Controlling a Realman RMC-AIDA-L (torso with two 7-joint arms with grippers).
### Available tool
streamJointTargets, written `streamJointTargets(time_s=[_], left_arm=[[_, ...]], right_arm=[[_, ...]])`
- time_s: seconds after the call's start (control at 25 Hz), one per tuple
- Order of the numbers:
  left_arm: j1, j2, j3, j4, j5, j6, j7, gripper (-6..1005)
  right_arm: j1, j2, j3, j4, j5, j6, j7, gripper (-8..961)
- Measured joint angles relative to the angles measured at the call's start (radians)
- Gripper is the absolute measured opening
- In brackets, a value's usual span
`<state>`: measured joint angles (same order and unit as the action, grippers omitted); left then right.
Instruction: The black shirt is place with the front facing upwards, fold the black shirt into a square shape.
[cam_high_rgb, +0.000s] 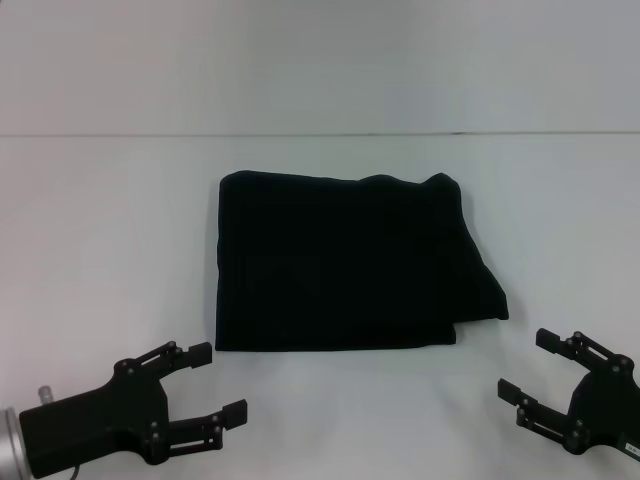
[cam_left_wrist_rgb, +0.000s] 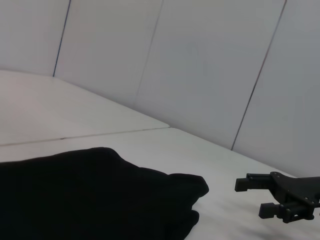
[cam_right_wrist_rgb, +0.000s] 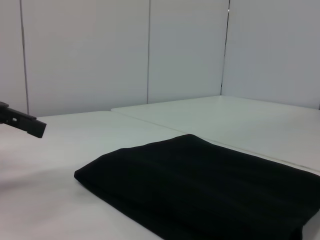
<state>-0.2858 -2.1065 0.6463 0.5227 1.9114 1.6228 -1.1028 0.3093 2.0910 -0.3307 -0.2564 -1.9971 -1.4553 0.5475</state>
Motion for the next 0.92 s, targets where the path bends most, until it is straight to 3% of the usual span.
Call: streamJointTargets(time_s=[0.92], left_arm=[[-0.003, -0.001, -0.014, -0.003, -0.006, 0.006, 0.029, 938]], right_arm=[[0.003, 0.001, 0.004, 0.005, 0.005, -0.012, 0.000, 822]])
